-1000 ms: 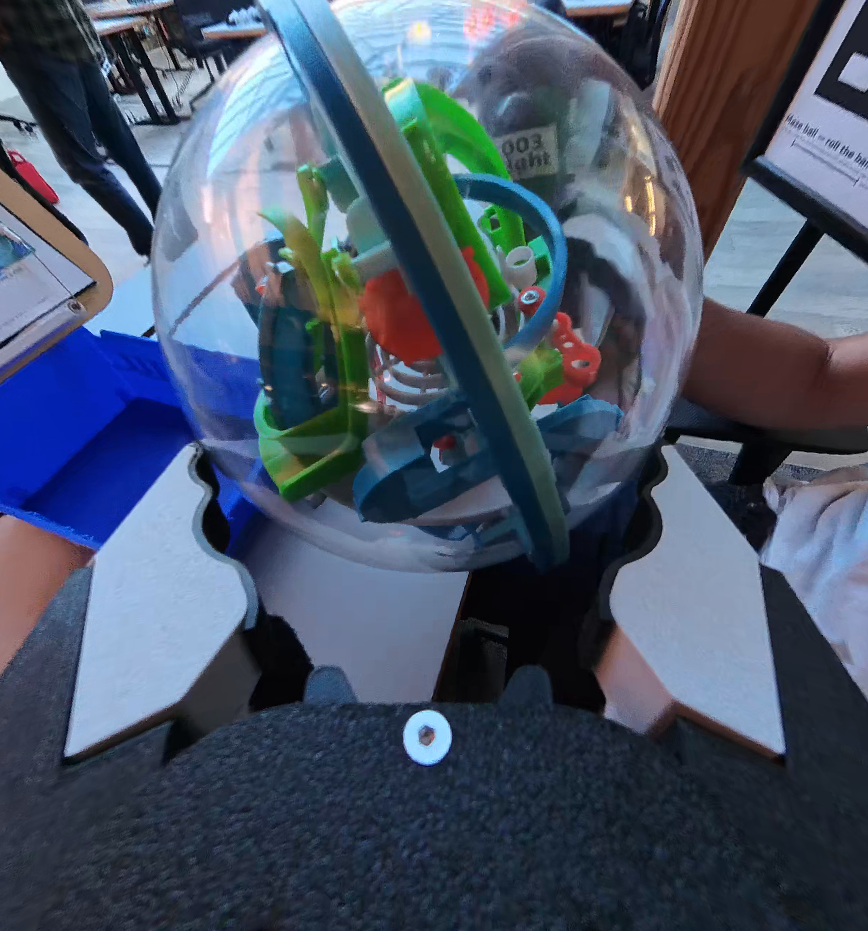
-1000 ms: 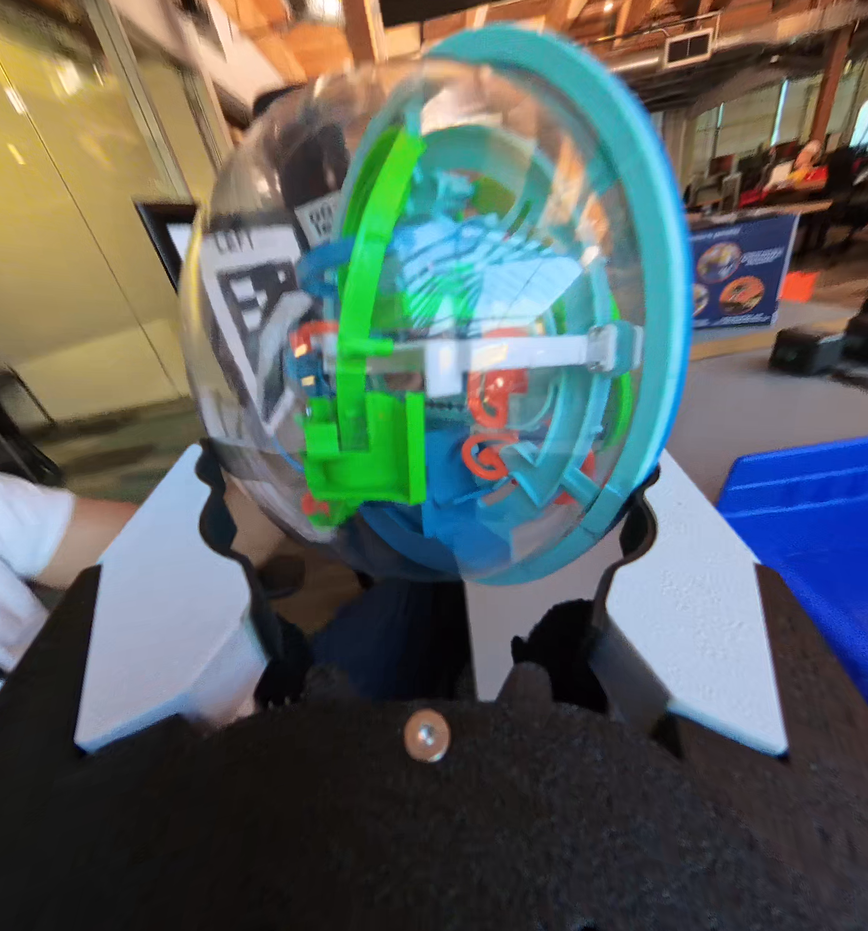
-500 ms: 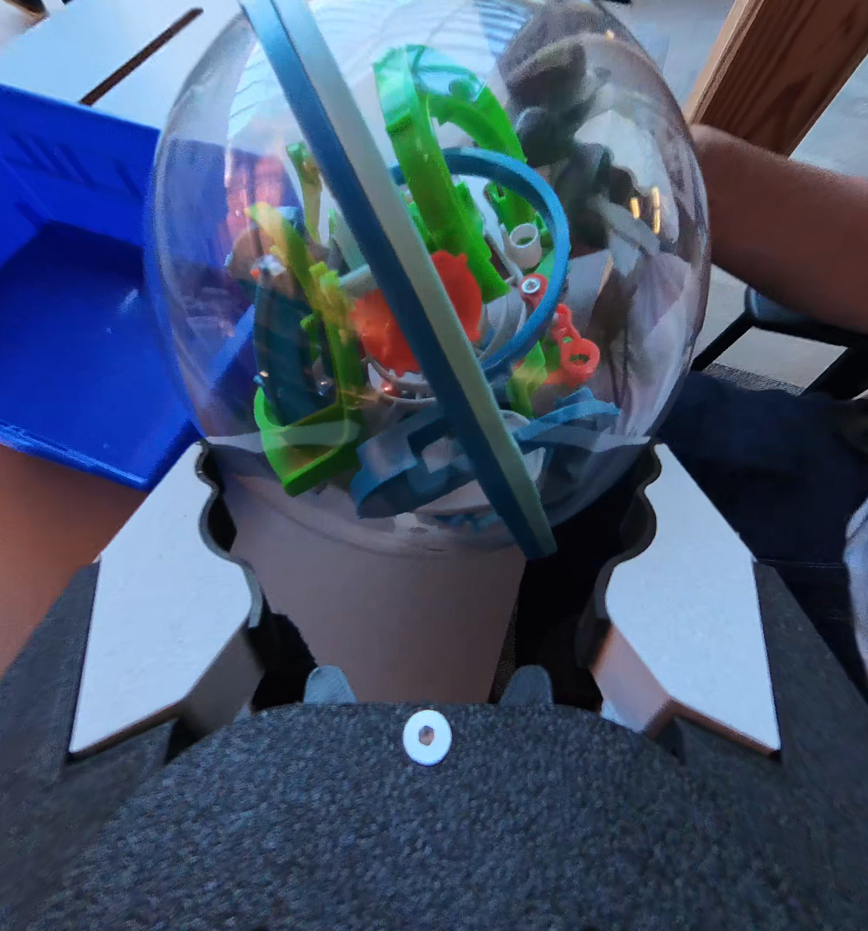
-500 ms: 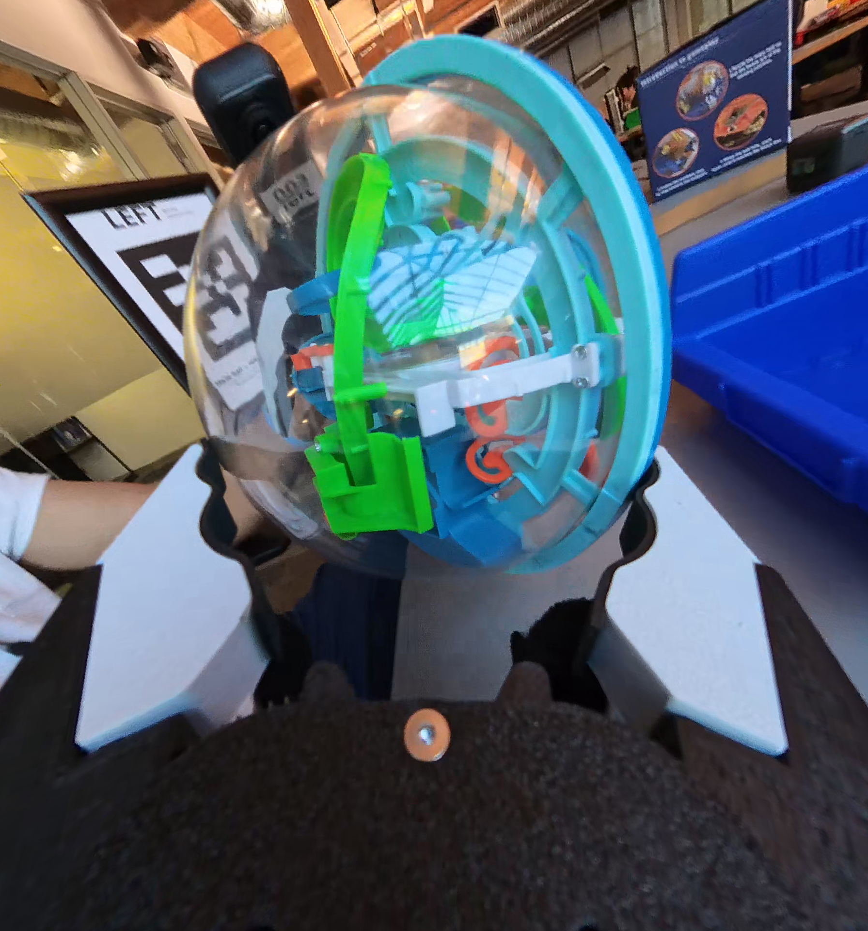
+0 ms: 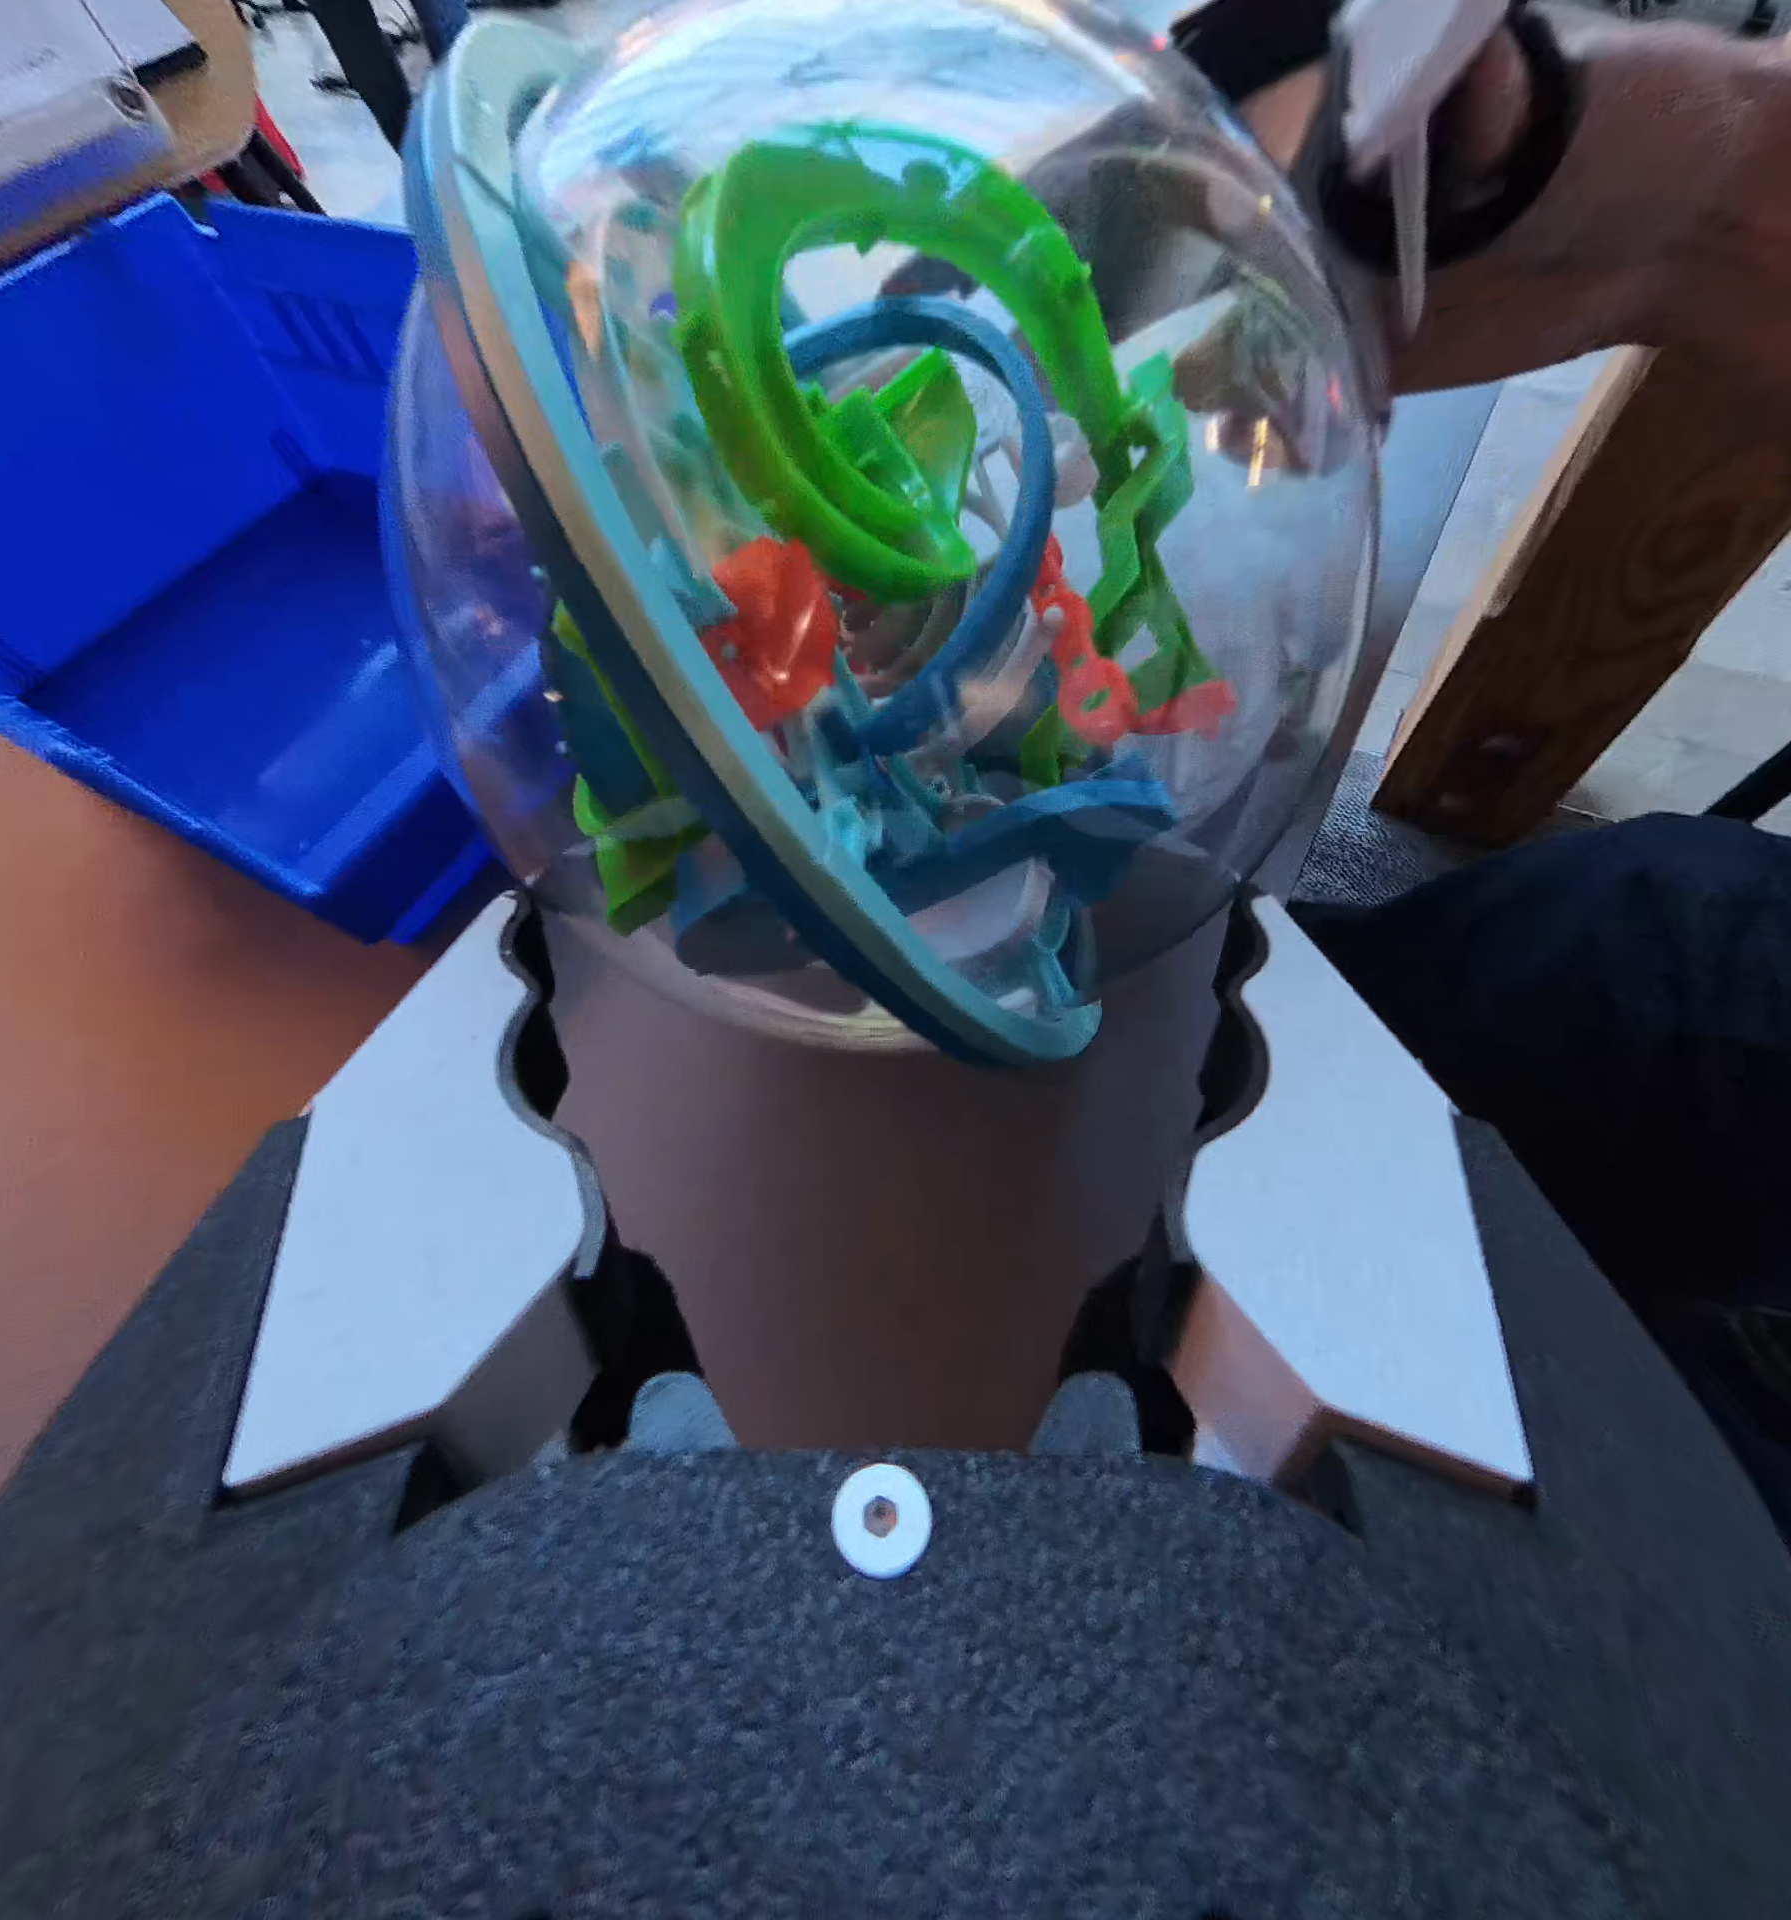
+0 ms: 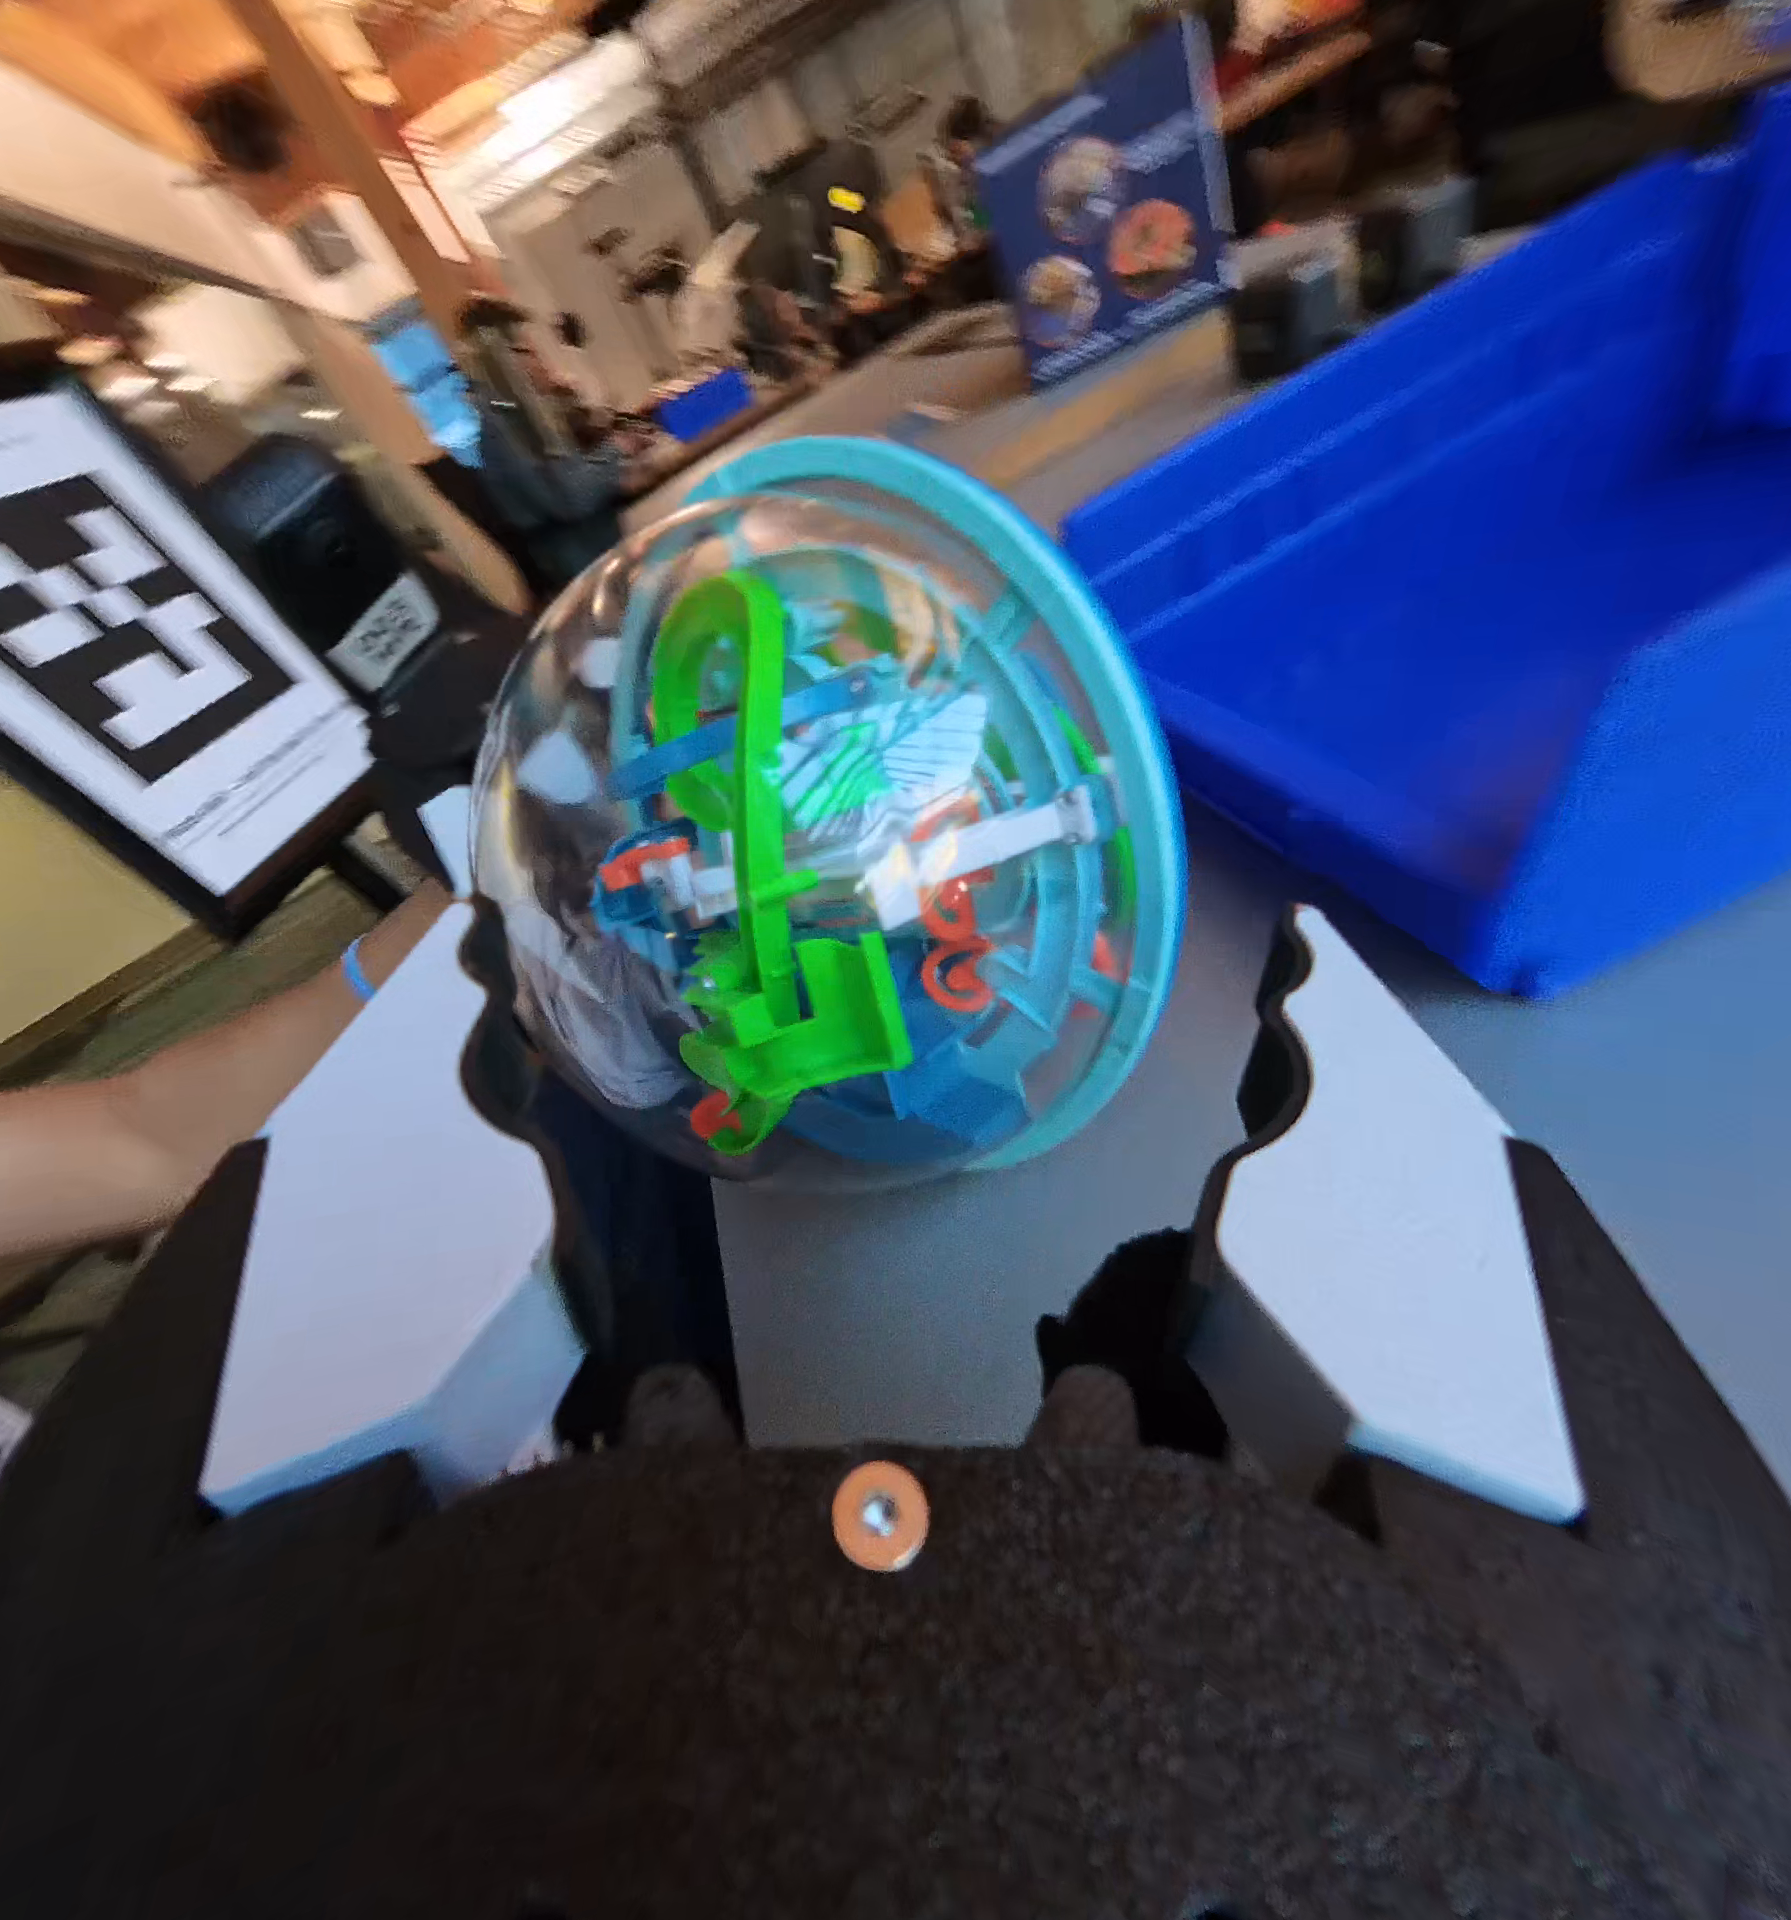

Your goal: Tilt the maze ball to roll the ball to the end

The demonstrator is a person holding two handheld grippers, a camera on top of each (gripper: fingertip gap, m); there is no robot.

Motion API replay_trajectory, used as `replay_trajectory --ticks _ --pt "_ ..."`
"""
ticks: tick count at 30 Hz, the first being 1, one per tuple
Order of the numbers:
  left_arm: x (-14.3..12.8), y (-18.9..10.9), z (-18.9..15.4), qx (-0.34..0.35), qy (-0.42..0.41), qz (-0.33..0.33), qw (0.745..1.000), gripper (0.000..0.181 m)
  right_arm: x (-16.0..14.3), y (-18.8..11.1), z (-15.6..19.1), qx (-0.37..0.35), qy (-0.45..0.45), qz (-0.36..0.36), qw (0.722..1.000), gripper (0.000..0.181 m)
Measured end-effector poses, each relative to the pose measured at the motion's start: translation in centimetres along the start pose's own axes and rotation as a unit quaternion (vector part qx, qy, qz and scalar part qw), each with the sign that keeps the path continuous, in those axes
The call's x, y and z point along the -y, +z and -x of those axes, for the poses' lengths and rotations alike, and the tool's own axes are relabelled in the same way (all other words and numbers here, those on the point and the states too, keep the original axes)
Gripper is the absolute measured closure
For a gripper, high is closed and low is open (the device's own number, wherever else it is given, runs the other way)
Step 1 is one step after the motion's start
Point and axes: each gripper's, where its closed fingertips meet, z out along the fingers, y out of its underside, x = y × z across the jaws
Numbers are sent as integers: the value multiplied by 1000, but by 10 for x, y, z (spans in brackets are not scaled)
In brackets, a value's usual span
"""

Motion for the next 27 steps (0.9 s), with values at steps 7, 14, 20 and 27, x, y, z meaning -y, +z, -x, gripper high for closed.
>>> replay_trajectory --ticks 7,14,20,27 --pt "22 8 -34 15 19 -15 1000 47 -27 5 23 -191 -11 72 979 27" --pt "43 3 -60 -37 33 -51 997 47 -30 -11 6 -136 -17 44 990 26" --pt "48 3 16 -136 -132 -126 974 22 -24 -17 -2 0 18 6 1000 28" --pt "36 55 -14 -271 -138 -84 949 22 -23 -7 -7 128 98 15 987 36"
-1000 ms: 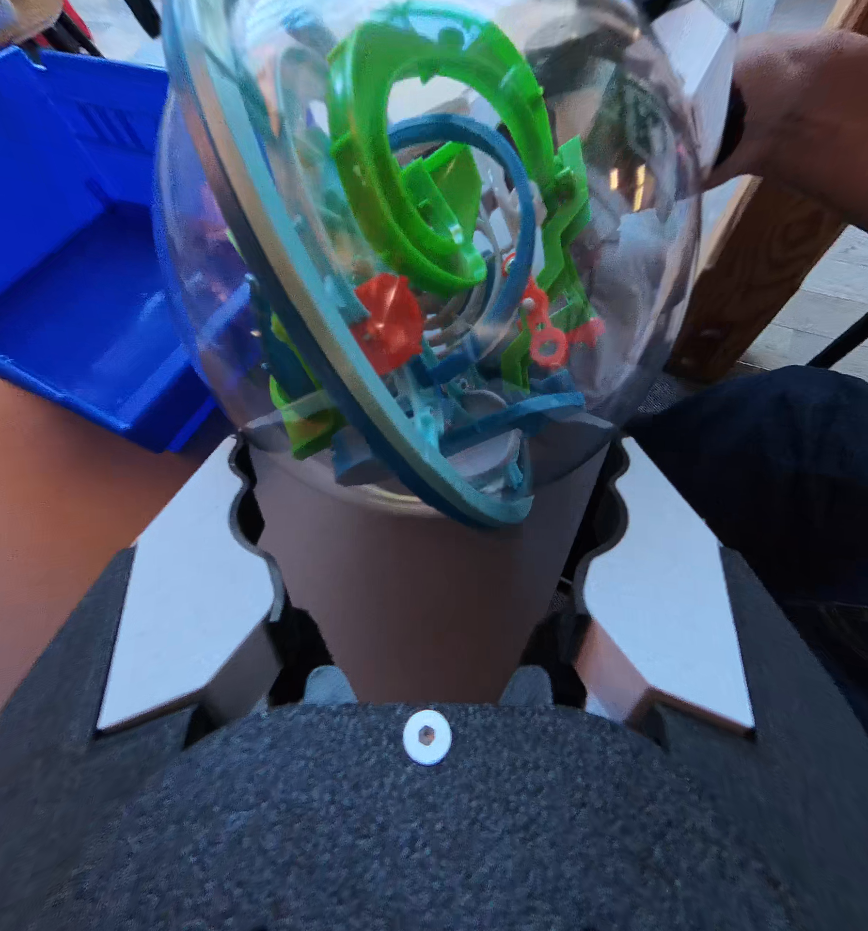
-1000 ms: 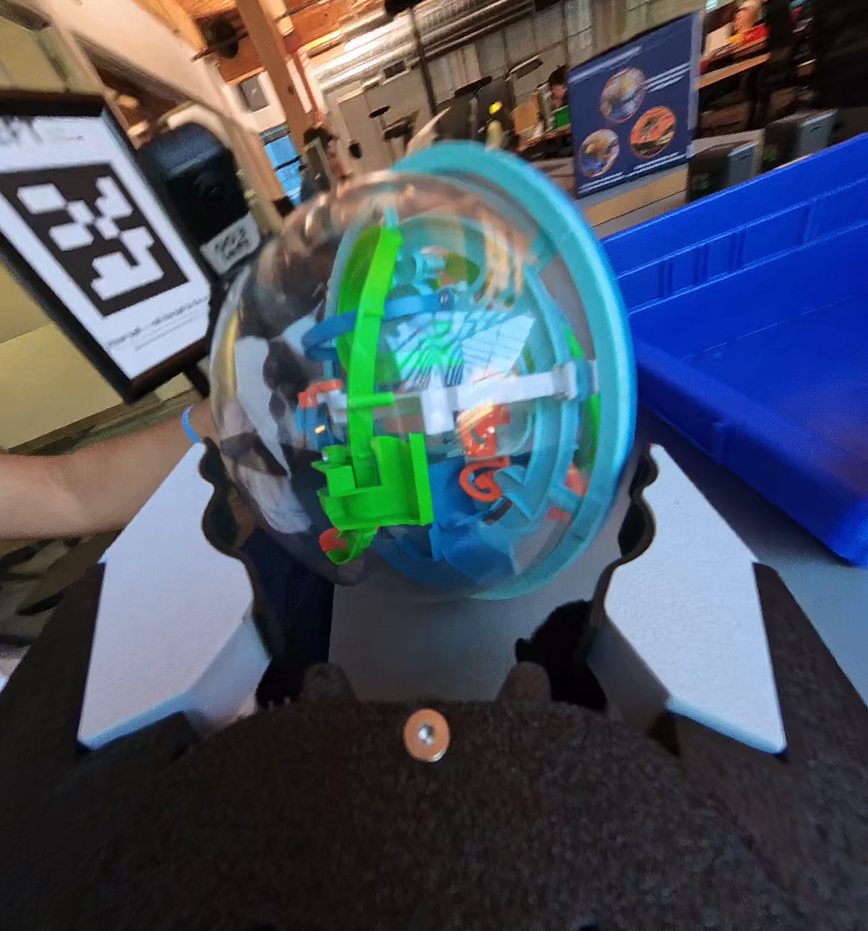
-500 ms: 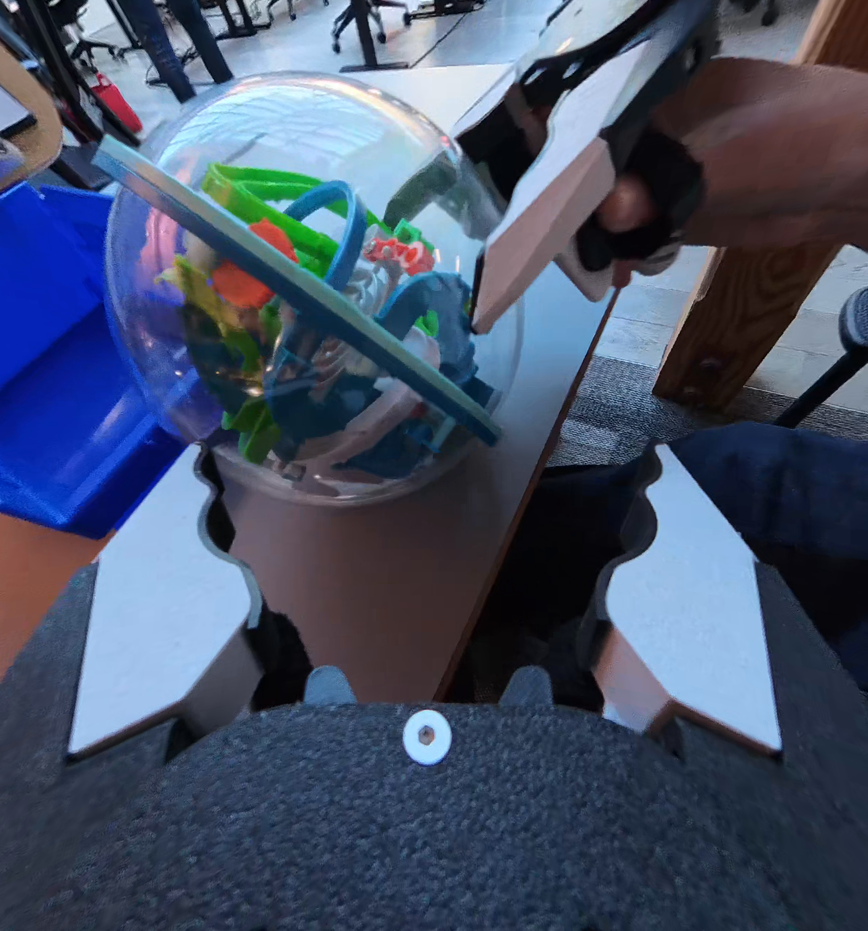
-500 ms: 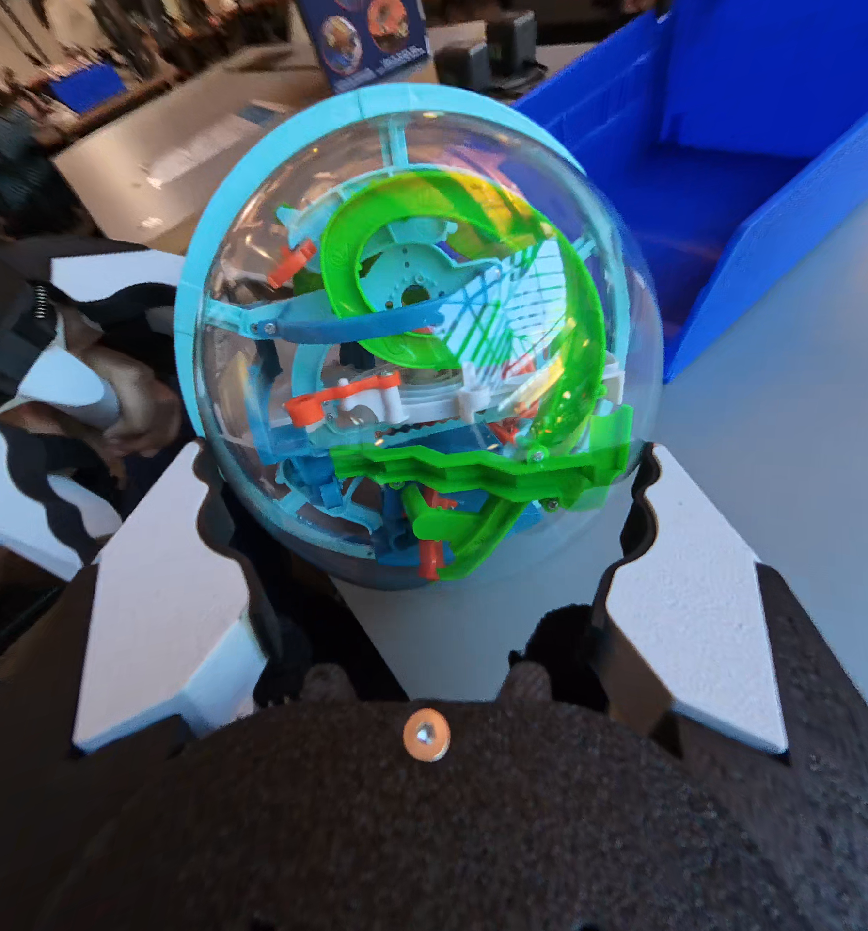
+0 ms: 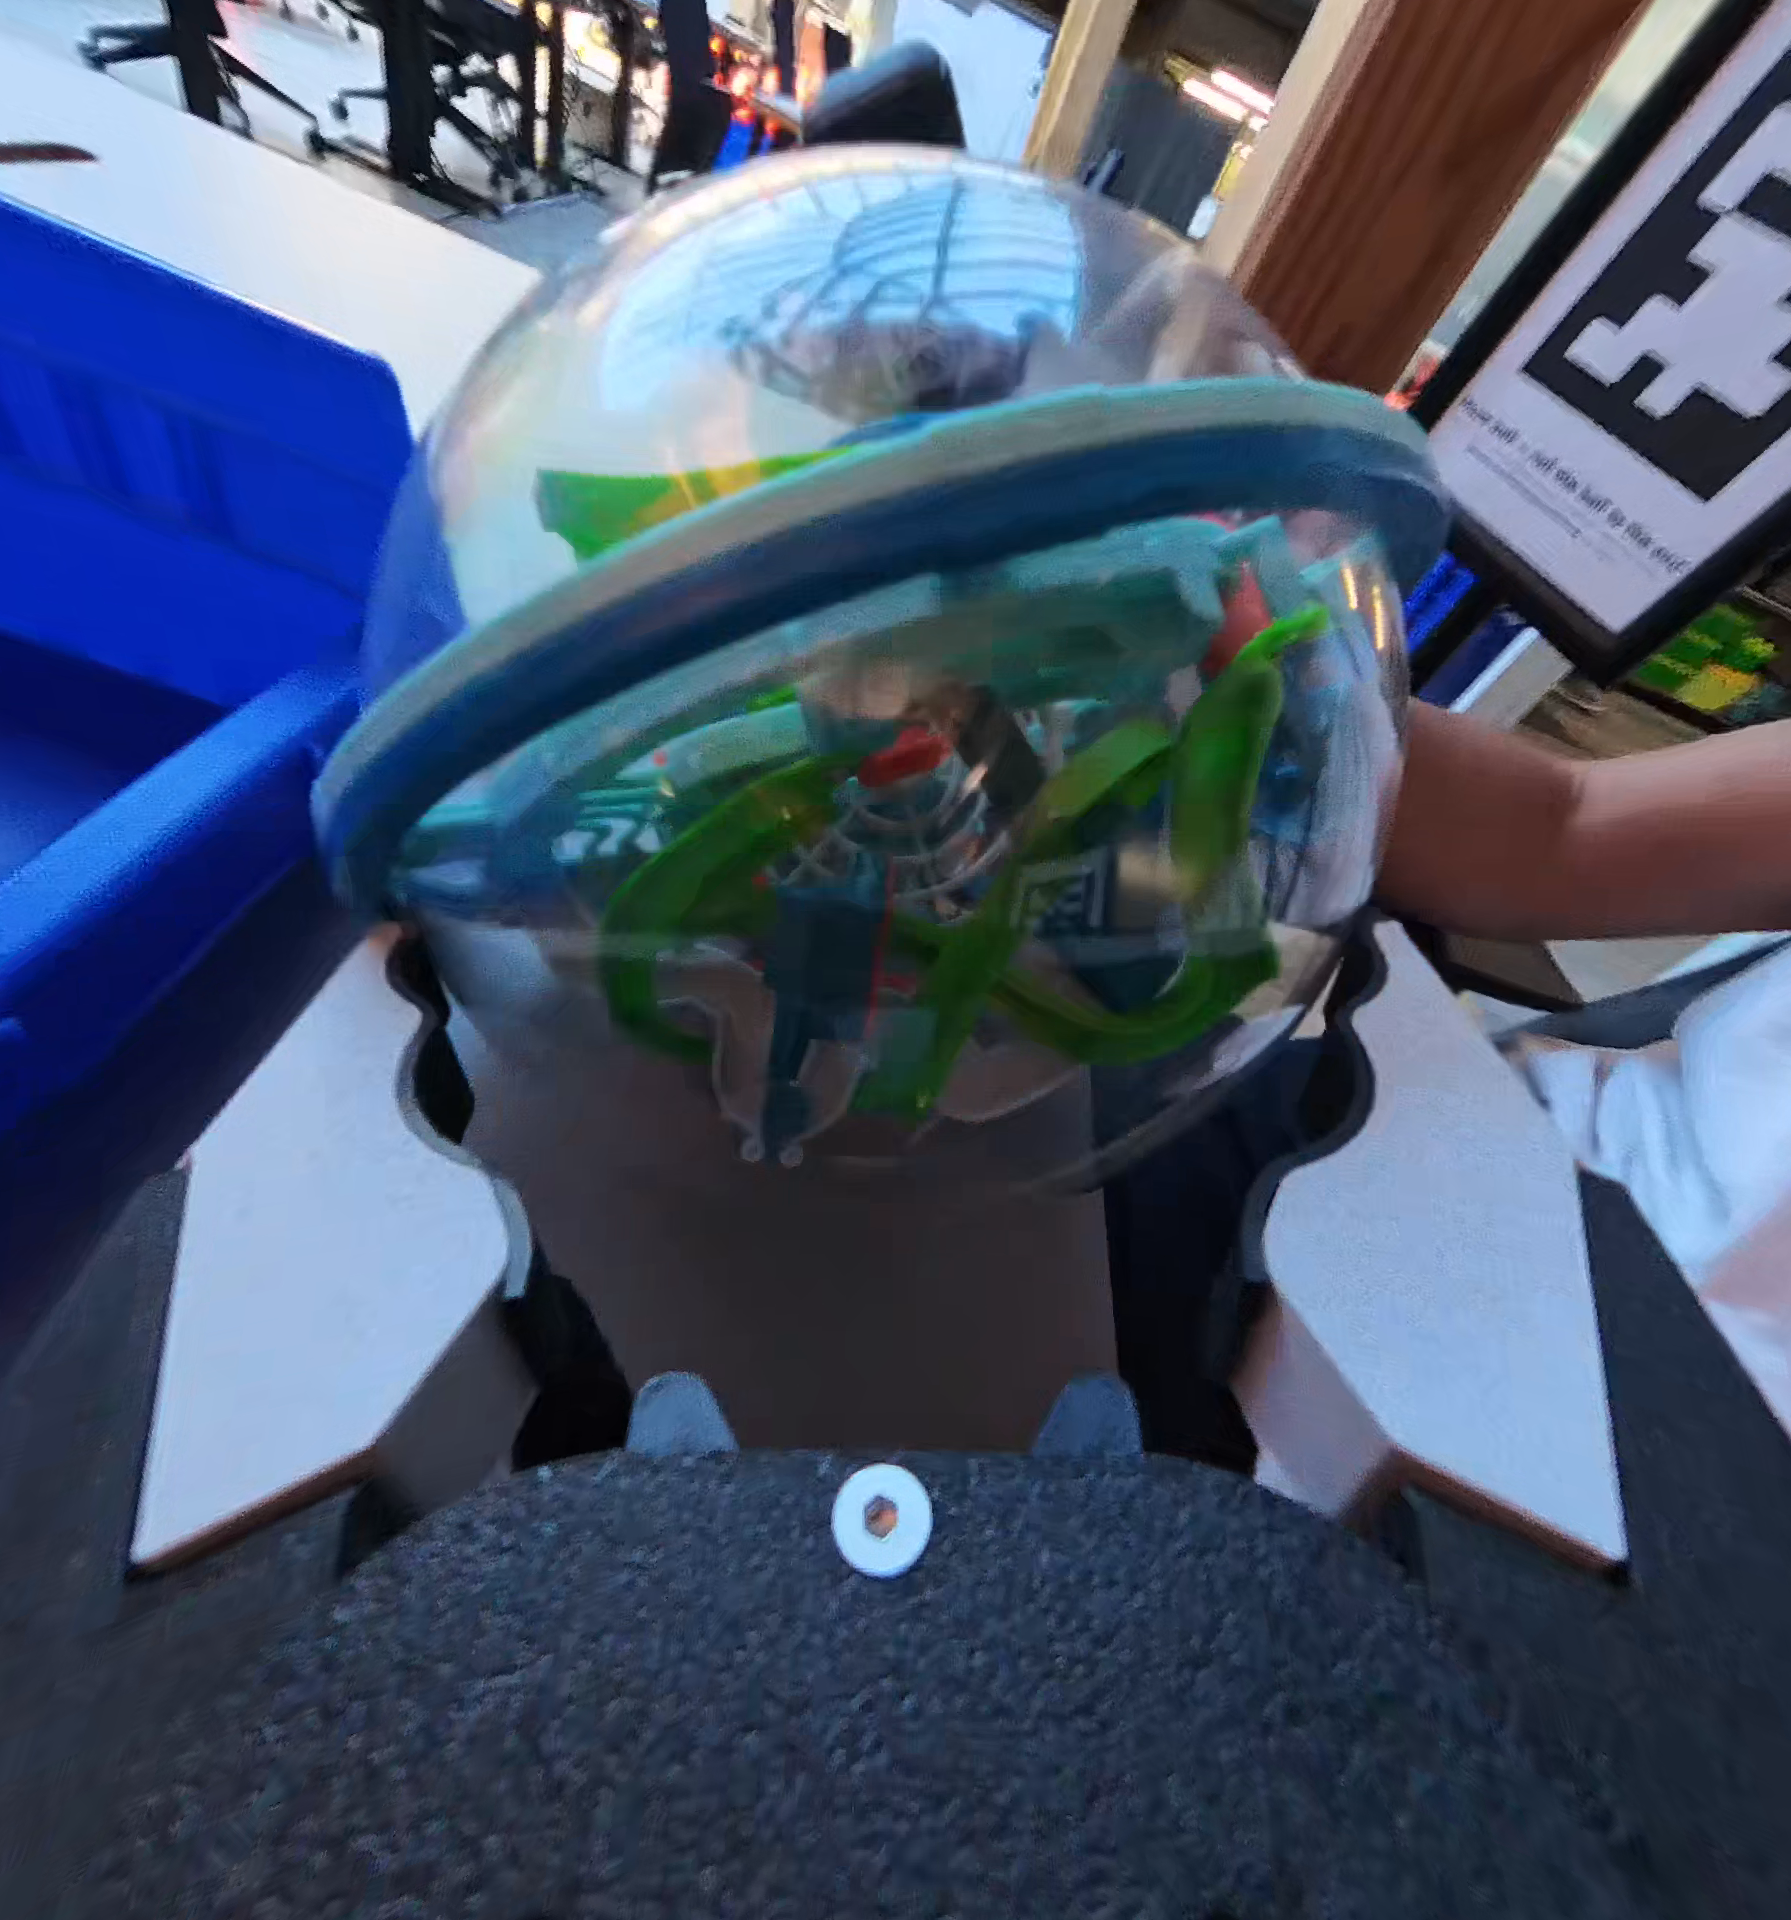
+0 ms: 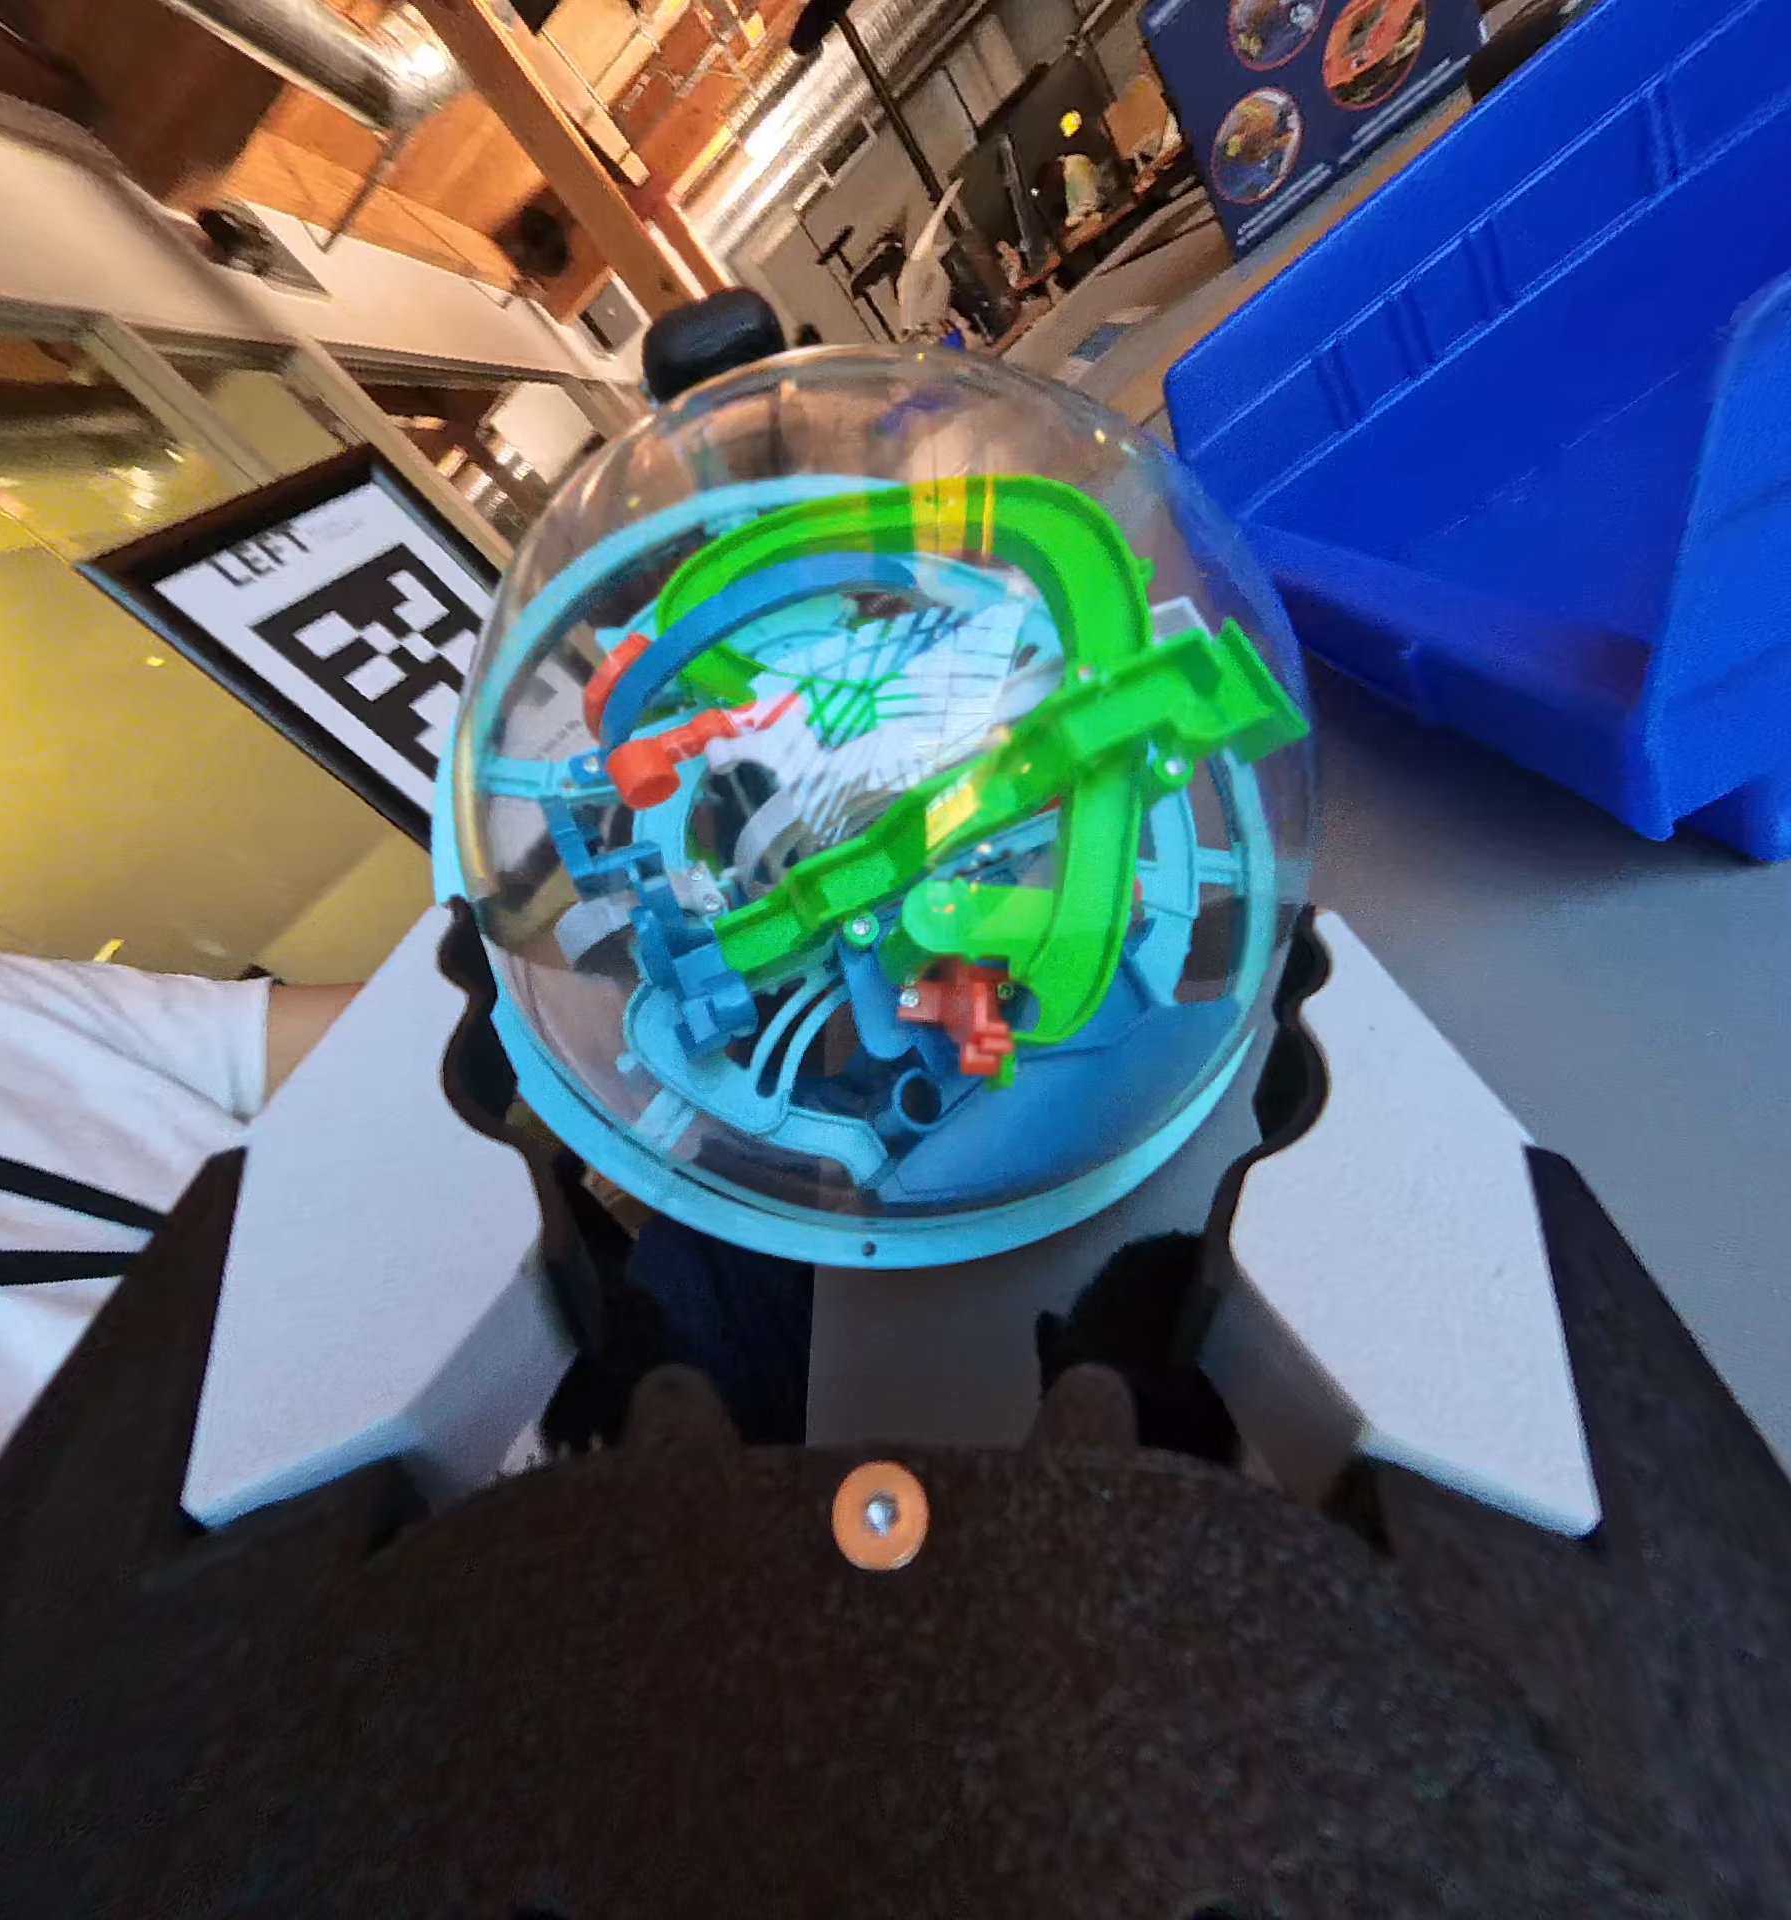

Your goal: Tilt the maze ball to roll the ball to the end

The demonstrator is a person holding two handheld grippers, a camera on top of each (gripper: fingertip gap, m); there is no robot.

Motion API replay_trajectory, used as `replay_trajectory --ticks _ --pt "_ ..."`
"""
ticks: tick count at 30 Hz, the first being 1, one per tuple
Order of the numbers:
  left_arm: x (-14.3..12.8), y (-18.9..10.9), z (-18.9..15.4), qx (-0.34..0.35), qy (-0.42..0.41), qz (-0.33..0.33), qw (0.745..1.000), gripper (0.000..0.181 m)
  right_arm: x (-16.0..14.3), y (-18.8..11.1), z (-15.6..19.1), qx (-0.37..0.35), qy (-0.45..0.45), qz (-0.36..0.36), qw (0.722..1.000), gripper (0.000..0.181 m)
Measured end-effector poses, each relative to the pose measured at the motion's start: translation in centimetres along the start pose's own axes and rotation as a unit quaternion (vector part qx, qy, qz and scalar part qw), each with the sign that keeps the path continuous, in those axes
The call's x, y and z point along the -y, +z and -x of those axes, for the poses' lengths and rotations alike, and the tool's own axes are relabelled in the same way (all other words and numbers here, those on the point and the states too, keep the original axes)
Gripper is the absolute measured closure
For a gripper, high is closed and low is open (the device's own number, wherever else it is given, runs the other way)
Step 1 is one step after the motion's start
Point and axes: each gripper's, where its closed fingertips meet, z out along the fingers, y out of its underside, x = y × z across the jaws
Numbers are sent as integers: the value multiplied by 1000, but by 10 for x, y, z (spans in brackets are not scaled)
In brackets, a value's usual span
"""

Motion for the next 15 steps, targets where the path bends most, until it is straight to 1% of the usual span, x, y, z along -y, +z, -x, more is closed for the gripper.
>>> replay_trajectory --ticks 2,3,4,5,7,8,10,12,15 --pt "0 3 3 6 5 -1 1000 22 4 -7 -3 -13 -14 -13 1000 35" --pt "1 3 4 5 -1 -2 1000 22 7 -13 0 -27 -39 -22 999 29" --pt "2 4 5 4 -10 -3 1000 22 10 -22 6 -45 -77 -29 996 28" --pt "4 4 7 3 -21 -5 1000 22 13 -31 12 -77 -125 -33 989 28" --pt "7 5 11 2 -49 -9 999 22 9 -44 24 -149 -213 5 966 27" --pt "9 6 12 2 -60 -12 998 22 8 -45 30 -177 -245 17 953 27" --pt "12 9 14 6 -68 -15 998 23 7 -39 34 -229 -296 38 927 27" --pt "13 15 15 22 -79 -3 997 23 2 -30 23 -275 -326 80 901 29" --pt "20 29 7 46 -87 9 995 25 0 -26 -2 -317 -329 126 880 28"
